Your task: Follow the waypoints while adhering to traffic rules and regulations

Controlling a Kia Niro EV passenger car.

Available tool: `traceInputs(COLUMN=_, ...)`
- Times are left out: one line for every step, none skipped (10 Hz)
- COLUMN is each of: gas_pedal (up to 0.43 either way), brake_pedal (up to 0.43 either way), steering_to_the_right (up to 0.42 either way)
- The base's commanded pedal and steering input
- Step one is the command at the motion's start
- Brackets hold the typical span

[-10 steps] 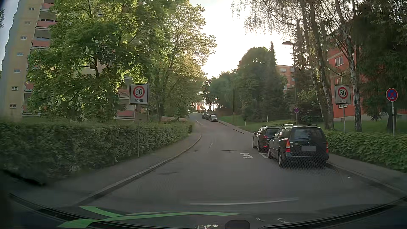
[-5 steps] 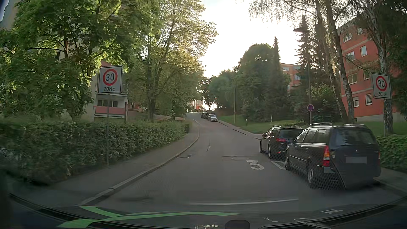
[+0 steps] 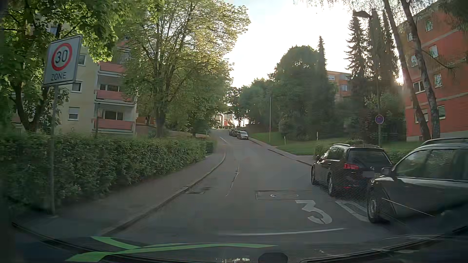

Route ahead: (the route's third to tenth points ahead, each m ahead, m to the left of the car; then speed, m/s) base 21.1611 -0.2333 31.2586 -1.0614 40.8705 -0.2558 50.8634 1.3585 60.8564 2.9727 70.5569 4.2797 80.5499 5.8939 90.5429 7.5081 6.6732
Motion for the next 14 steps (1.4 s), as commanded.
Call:
traceInputs(gas_pedal=0.118, brake_pedal=0.000, steering_to_the_right=0.005)
traceInputs(gas_pedal=0.118, brake_pedal=0.000, steering_to_the_right=0.005)
traceInputs(gas_pedal=0.118, brake_pedal=0.000, steering_to_the_right=0.005)
traceInputs(gas_pedal=0.118, brake_pedal=0.000, steering_to_the_right=0.004)
traceInputs(gas_pedal=0.118, brake_pedal=0.000, steering_to_the_right=0.004)
traceInputs(gas_pedal=0.118, brake_pedal=0.000, steering_to_the_right=0.004)
traceInputs(gas_pedal=0.118, brake_pedal=0.000, steering_to_the_right=0.004)
traceInputs(gas_pedal=0.118, brake_pedal=0.000, steering_to_the_right=0.004)
traceInputs(gas_pedal=0.118, brake_pedal=0.000, steering_to_the_right=0.003)
traceInputs(gas_pedal=0.118, brake_pedal=0.000, steering_to_the_right=0.003)
traceInputs(gas_pedal=0.118, brake_pedal=0.000, steering_to_the_right=0.002)
traceInputs(gas_pedal=0.118, brake_pedal=0.000, steering_to_the_right=0.000)
traceInputs(gas_pedal=0.118, brake_pedal=0.000, steering_to_the_right=0.000)
traceInputs(gas_pedal=0.118, brake_pedal=0.000, steering_to_the_right=0.001)
